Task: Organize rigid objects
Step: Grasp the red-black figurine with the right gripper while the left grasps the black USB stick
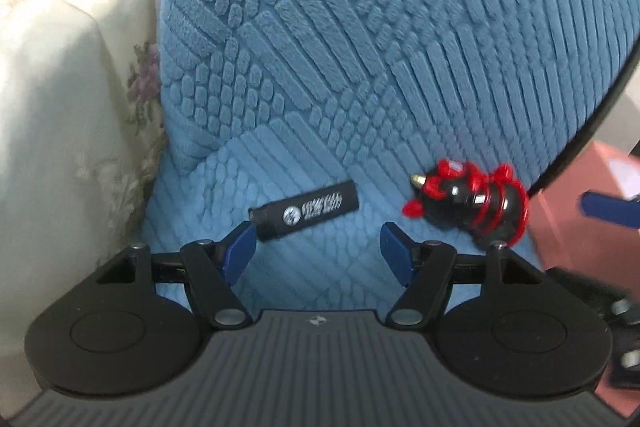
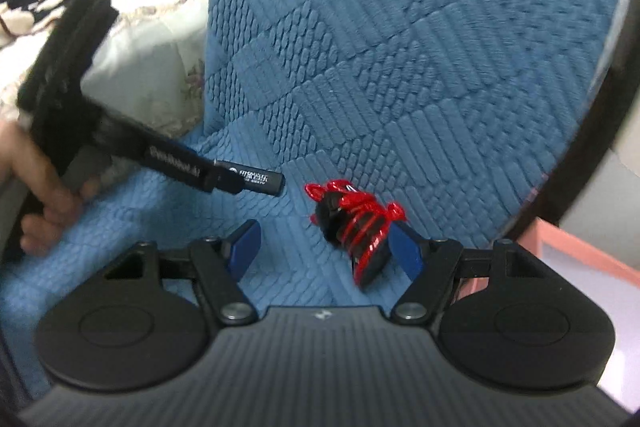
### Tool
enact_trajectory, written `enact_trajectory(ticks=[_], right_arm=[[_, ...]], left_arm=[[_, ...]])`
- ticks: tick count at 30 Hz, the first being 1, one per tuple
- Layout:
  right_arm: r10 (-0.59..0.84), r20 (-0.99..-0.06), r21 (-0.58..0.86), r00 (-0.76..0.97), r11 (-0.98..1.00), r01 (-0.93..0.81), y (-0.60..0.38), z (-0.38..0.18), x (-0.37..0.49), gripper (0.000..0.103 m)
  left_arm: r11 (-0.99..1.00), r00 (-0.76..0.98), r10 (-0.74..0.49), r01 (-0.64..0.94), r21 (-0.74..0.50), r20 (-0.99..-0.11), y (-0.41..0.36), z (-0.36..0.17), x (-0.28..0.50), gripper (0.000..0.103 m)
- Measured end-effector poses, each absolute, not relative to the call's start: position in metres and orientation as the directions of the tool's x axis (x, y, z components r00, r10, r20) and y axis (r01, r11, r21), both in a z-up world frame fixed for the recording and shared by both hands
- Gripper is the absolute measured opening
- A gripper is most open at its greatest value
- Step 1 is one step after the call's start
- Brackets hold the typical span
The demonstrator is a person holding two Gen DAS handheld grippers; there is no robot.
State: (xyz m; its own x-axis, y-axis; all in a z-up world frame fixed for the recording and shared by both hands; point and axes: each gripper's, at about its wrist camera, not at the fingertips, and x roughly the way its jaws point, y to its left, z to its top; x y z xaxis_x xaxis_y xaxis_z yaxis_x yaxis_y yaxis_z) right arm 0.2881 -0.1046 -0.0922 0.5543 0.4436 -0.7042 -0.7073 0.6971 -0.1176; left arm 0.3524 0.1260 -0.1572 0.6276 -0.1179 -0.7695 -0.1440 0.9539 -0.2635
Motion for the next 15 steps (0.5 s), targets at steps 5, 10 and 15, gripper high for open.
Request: enact_trajectory(ticks=[5, 10, 15], right_arm=[[0.424, -0.715, -0.207, 0.556, 0.632, -0.747, -0.088, -0.106, 0.31, 0.072], [0.425, -0.721, -0.288, 0.547, 0.534, -0.795, -0.069, -0.118, 0.323, 0.073], [0.399, -0.749, -0.307, 0.528, 0.498, -0.811, -0.057, -0.131, 0.335, 0.073]], left_arm=[[0.968, 0.628, -0.11, -0.108, -0.227, -0.77, 0.132, -0.161, 0.37, 0.073], [0.97, 0.617, -0.144, -0.068, -0.234, -0.774, 0.14, -0.166, 0.385, 0.073], [0.959, 0.607, -0.176, -0.071, -0.273, -0.775, 0.153, -0.172, 0.393, 0.073]])
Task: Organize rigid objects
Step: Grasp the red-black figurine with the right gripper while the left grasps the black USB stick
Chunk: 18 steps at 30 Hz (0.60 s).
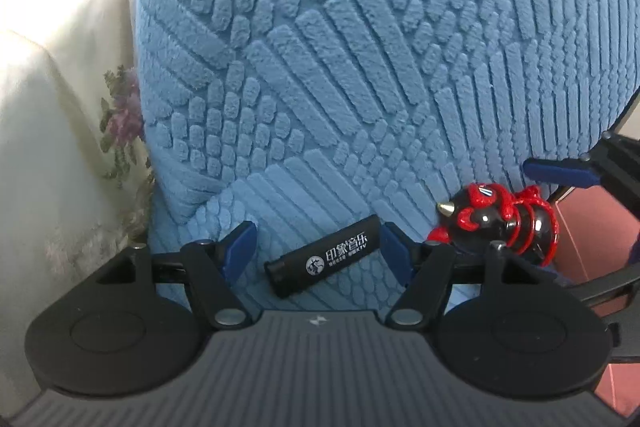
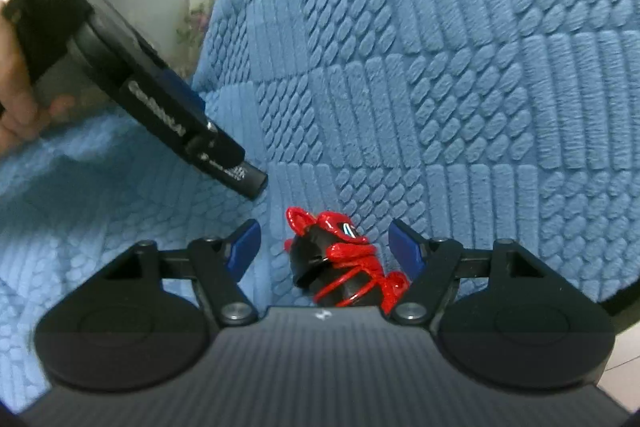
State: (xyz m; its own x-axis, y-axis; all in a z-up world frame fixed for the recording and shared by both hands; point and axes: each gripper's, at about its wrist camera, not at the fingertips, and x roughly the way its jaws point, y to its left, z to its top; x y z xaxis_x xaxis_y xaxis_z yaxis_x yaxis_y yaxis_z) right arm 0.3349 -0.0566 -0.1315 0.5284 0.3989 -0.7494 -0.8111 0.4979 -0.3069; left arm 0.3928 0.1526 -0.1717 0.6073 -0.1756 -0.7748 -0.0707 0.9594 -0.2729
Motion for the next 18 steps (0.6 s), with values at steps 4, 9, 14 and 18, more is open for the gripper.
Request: enact_trajectory(ticks=[4, 9, 14, 18], right_arm=[[0.381, -0.761, -0.315, 0.526, 0.492, -0.812, -0.053, -0.143, 0.34, 0.073], [0.35, -0.776, -0.333, 0.525, 0.478, -0.812, -0.053, -0.157, 0.342, 0.072], [0.337, -0.778, -0.349, 0.53, 0.469, -0.811, -0.052, -0.165, 0.341, 0.072], [0.32, -0.775, -0.373, 0.545, 0.464, -0.803, -0.051, -0.163, 0.34, 0.06]], left_arm=[[0.955, 0.588, -0.207, -0.053, -0.292, -0.782, 0.157, -0.177, 0.398, 0.072], [0.952, 0.563, -0.247, -0.011, -0.307, -0.788, 0.154, -0.185, 0.4, 0.065], [0.943, 0.533, -0.299, 0.042, -0.329, -0.791, 0.139, -0.188, 0.398, 0.058], [0.941, 0.516, -0.325, 0.091, -0.327, -0.793, 0.127, -0.189, 0.395, 0.057]])
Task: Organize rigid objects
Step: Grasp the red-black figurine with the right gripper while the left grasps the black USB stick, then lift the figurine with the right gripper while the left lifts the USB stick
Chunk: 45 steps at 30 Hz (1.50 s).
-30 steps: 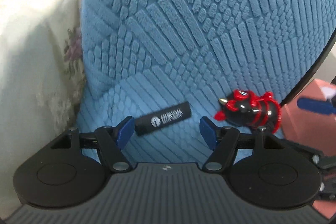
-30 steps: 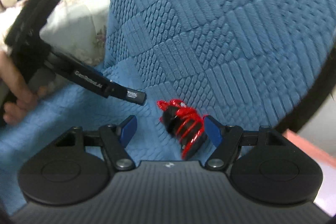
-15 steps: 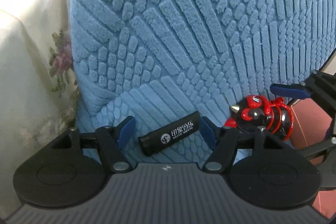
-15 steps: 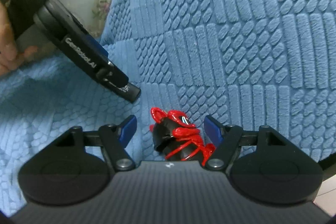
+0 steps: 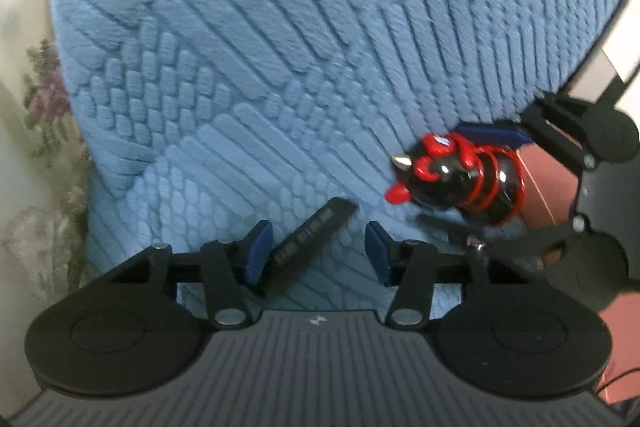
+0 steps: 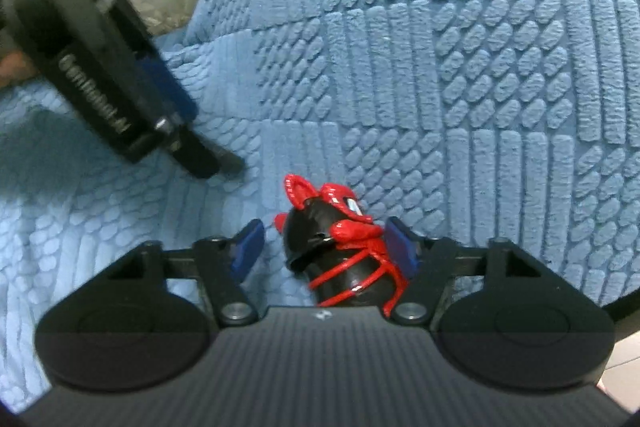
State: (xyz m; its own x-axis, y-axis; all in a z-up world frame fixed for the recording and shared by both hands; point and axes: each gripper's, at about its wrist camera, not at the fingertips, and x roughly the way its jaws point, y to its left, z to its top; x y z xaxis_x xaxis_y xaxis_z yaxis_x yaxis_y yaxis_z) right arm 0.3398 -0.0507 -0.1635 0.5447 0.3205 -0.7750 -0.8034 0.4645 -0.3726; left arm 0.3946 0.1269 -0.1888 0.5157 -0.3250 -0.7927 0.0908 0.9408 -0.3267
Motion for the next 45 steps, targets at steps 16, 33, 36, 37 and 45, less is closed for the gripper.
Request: enact_trajectory(ticks=[16, 33, 36, 37, 45], right_arm=[[0.374, -0.764, -0.198, 0.525, 0.639, -0.743, -0.07, -0.123, 0.357, 0.058], [0.419, -0.797, -0.041, 0.435, 0.681, -0.731, -0.083, -0.117, 0.349, 0.049], [0.422, -0.8, -0.022, 0.427, 0.69, -0.723, -0.085, -0.117, 0.352, 0.049], [0.419, -0.8, -0.025, 0.429, 0.692, -0.721, -0.086, -0.117, 0.352, 0.049], [0.427, -0.803, 0.013, 0.416, 0.71, -0.704, -0.089, -0.118, 0.356, 0.05]], left_arm=[[0.962, 0.506, -0.27, 0.178, -0.207, -0.819, 0.101, -0.201, 0.399, 0.039], [0.886, 0.458, -0.459, 0.173, -0.43, -0.761, 0.108, -0.196, 0.386, 0.039], [0.885, 0.461, -0.46, 0.169, -0.433, -0.759, 0.108, -0.197, 0.387, 0.039], [0.891, 0.458, -0.45, 0.171, -0.421, -0.766, 0.107, -0.197, 0.388, 0.039], [0.86, 0.414, -0.504, 0.161, -0.484, -0.758, 0.098, -0.21, 0.389, 0.039]])
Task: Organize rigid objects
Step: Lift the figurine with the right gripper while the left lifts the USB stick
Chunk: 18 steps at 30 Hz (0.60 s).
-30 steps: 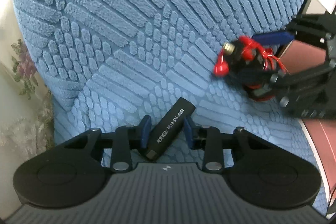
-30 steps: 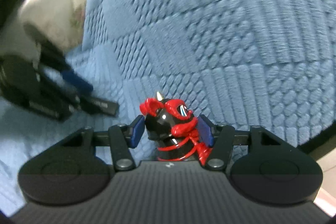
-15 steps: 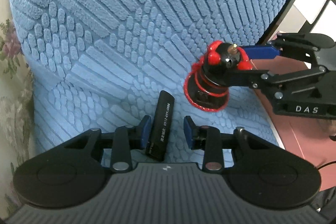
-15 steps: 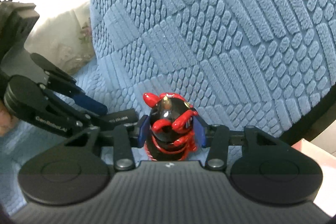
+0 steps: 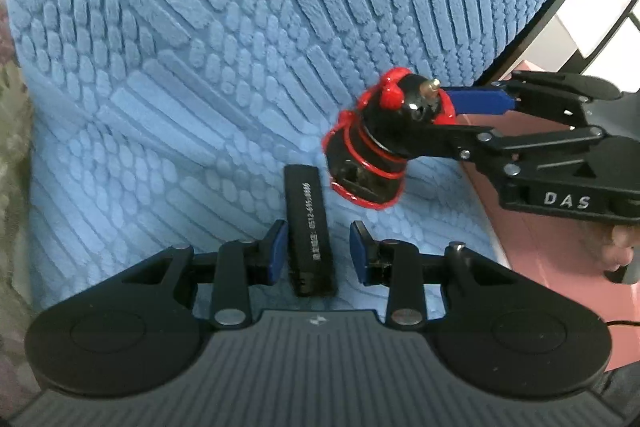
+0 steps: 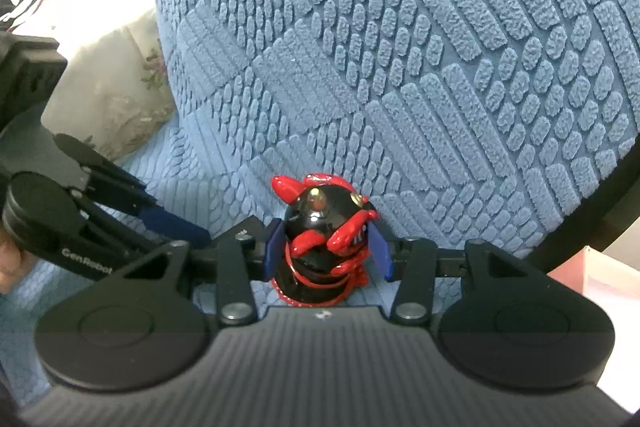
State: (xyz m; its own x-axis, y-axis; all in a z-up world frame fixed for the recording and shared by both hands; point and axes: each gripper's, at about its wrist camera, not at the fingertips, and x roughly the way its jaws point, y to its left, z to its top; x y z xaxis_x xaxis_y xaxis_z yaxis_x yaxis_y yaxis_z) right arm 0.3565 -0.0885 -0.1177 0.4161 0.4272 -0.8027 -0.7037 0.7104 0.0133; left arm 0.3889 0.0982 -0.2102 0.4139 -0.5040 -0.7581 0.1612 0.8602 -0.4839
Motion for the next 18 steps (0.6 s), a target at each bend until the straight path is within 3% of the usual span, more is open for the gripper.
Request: enact_trajectory(ticks=[9, 18], right_arm=[[0.425, -0.805, 0.013, 0.414, 0.711, -0.704, -0.088, -0.118, 0.354, 0.05], [0.431, -0.804, 0.031, 0.41, 0.718, -0.695, -0.088, -0.119, 0.357, 0.05]], left_arm=[[0.769, 0.44, -0.599, 0.085, -0.633, -0.669, 0.107, -0.213, 0.388, 0.037], [0.789, 0.419, -0.584, 0.091, -0.607, -0.695, 0.089, -0.223, 0.389, 0.037]])
